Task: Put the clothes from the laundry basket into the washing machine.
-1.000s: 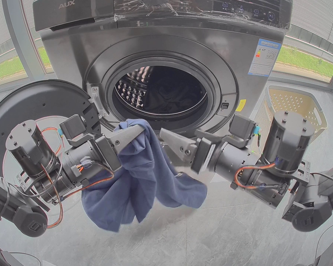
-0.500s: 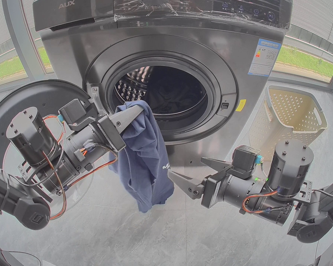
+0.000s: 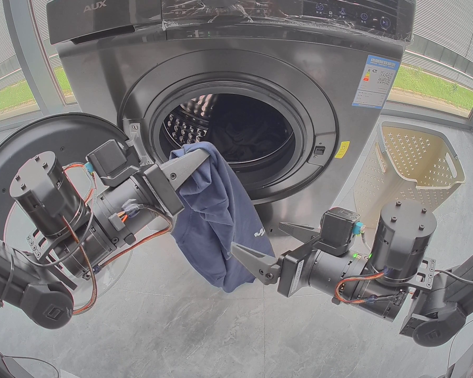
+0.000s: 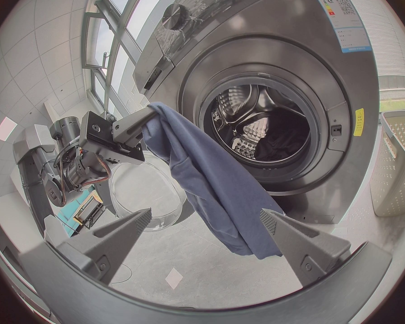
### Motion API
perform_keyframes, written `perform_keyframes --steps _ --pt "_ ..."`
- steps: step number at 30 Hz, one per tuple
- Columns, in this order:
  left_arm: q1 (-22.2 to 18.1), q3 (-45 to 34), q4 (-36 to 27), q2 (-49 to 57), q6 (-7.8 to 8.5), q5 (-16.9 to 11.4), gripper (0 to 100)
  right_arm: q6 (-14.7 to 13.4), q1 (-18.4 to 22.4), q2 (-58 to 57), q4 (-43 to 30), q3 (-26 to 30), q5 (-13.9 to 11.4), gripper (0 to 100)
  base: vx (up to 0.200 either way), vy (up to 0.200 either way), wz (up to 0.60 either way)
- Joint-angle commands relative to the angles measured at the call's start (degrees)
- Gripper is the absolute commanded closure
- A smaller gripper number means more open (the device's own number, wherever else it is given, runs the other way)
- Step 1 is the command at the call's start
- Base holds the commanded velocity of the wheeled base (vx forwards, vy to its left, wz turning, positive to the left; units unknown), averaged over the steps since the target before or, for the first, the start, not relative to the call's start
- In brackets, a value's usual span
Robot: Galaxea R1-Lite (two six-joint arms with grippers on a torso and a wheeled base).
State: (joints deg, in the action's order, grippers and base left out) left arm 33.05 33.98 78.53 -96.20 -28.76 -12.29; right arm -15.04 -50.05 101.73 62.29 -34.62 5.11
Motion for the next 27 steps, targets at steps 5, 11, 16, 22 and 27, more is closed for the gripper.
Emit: perform_keyframes --steps 5,11,16,22,27 --pt "0.96 0.39 -0.57 -0.48 0.11 0.07 100 0.37 -0.57 1.37 0.11 -1.68 -0.01 0 0.000 0.000 0.00" --pt "1.05 0.30 -1.01 -0.57 1.16 0.07 100 2.21 -0.66 5.32 2.31 -6.42 -0.27 0 0.000 0.000 0.00" --pt "1.32 0.39 -1.10 -0.57 1.16 0.07 100 2.65 -0.57 8.31 2.48 -9.50 -0.45 0 0.000 0.000 0.00" --pt "1.40 0.57 -0.92 -1.01 1.25 0.77 100 3.09 -0.39 12.35 2.57 -13.54 -0.45 0 0.000 0.000 0.00" --pt "1.40 0.48 -0.92 -0.92 1.25 0.86 100 3.35 0.40 14.29 2.57 -16.00 -0.36 0 0.000 0.000 0.00"
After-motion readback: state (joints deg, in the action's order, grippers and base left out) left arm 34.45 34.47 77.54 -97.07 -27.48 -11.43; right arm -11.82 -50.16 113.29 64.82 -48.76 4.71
